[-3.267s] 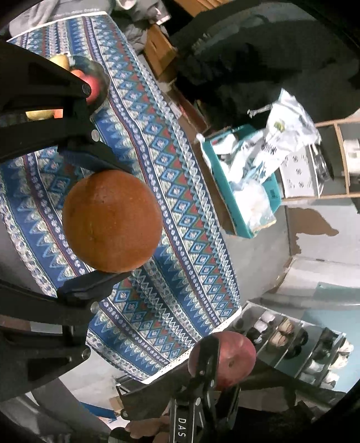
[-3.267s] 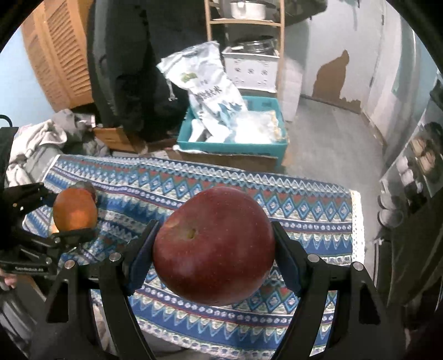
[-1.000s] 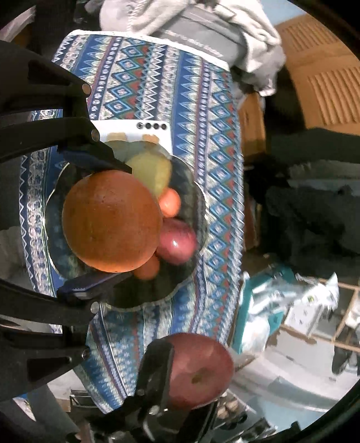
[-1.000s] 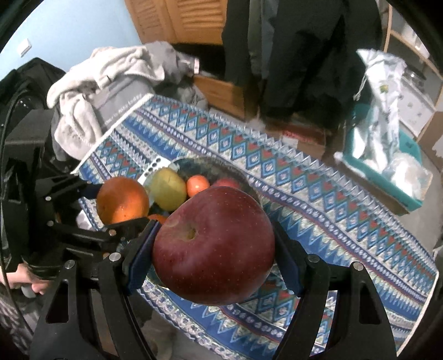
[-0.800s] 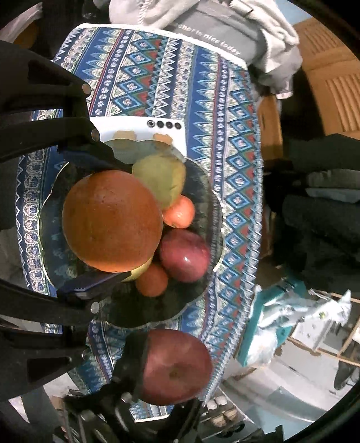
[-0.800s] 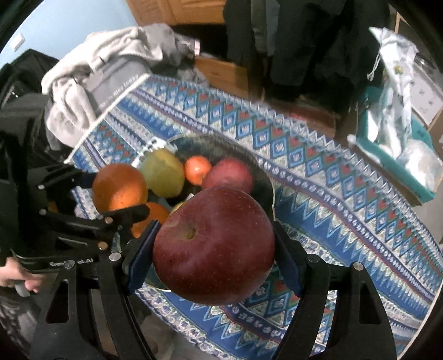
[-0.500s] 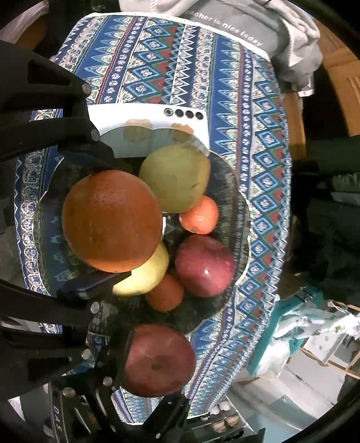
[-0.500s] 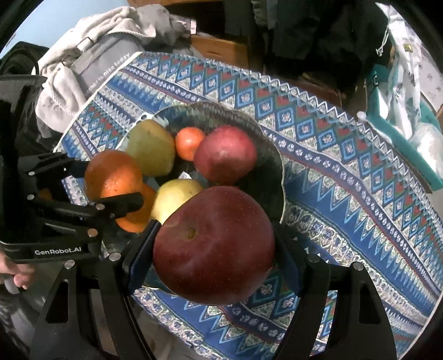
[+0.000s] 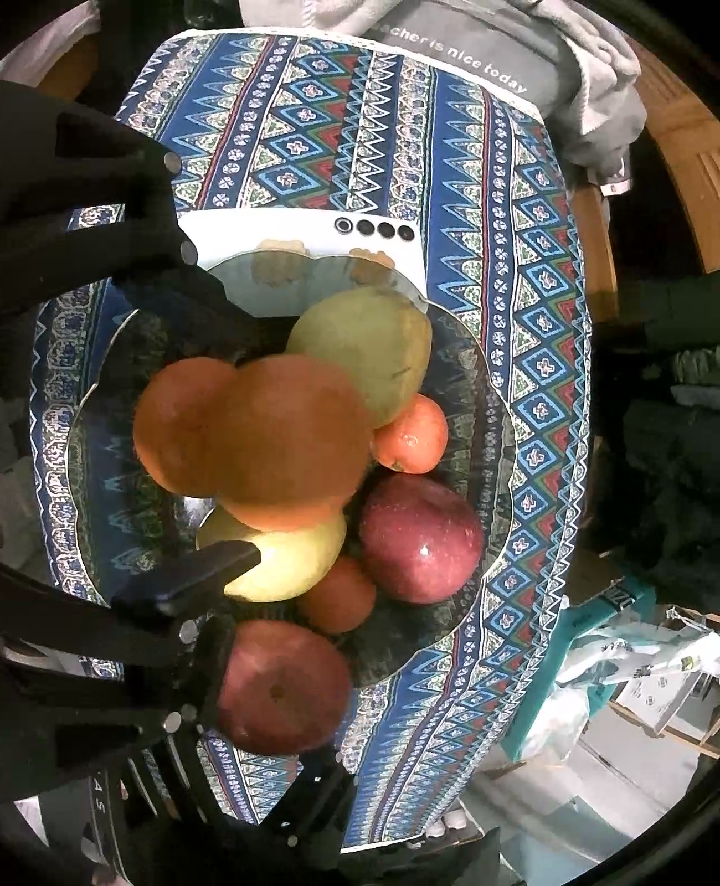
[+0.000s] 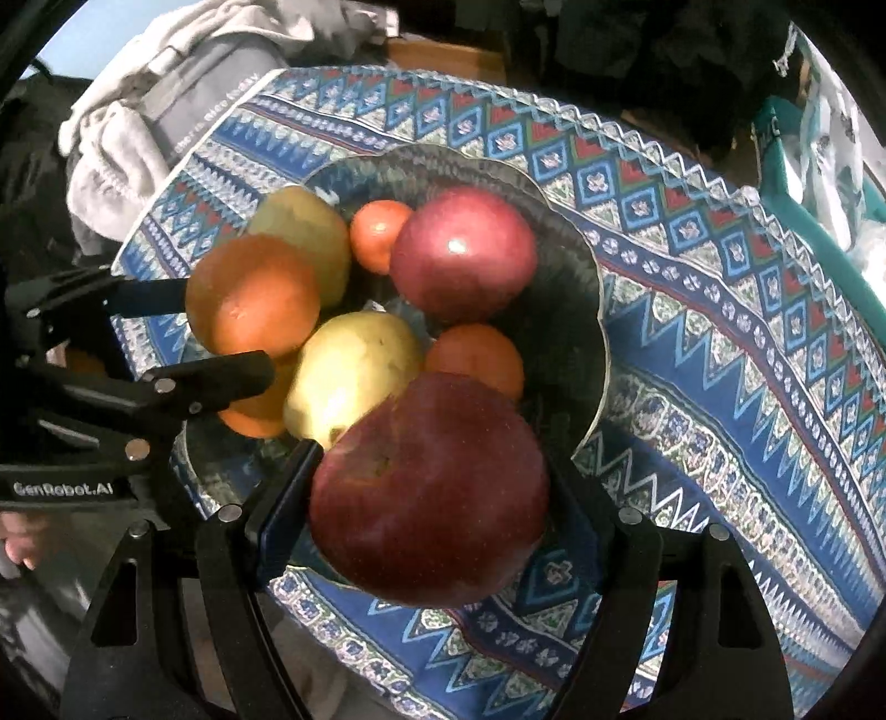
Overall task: Organize fruits
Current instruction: 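Lower the orange into the bowl with the left tool while the right tool lowers the apple in, then open both tools and withdraw them from the glass bowl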
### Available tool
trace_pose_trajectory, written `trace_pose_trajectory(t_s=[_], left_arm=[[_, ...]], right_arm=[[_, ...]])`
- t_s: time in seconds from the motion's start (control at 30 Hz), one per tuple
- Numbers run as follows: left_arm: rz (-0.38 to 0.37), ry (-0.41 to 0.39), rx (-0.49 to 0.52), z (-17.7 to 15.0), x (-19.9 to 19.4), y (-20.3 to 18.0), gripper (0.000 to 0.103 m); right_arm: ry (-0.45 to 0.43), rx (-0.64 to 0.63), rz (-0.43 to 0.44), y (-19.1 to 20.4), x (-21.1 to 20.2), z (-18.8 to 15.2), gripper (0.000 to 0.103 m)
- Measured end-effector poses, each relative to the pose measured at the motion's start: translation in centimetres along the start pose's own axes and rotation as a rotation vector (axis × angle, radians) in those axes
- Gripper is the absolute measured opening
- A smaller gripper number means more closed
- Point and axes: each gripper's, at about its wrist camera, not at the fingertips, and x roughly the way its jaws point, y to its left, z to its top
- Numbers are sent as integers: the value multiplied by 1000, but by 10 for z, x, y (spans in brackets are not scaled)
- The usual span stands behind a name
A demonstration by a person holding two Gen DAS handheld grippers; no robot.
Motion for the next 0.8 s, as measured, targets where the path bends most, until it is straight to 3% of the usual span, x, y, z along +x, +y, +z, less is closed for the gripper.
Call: trace_pose_trajectory(t_s=[0.43,0.8], left_arm=[[-14,-45,-13,-4,-29,-3,75],[-70,-182,-1,-5,-91,-28,81]], right_arm=[[-128,85,36,-15,-57,1,79],[-294,124,-59,-23,-142,-13,80]])
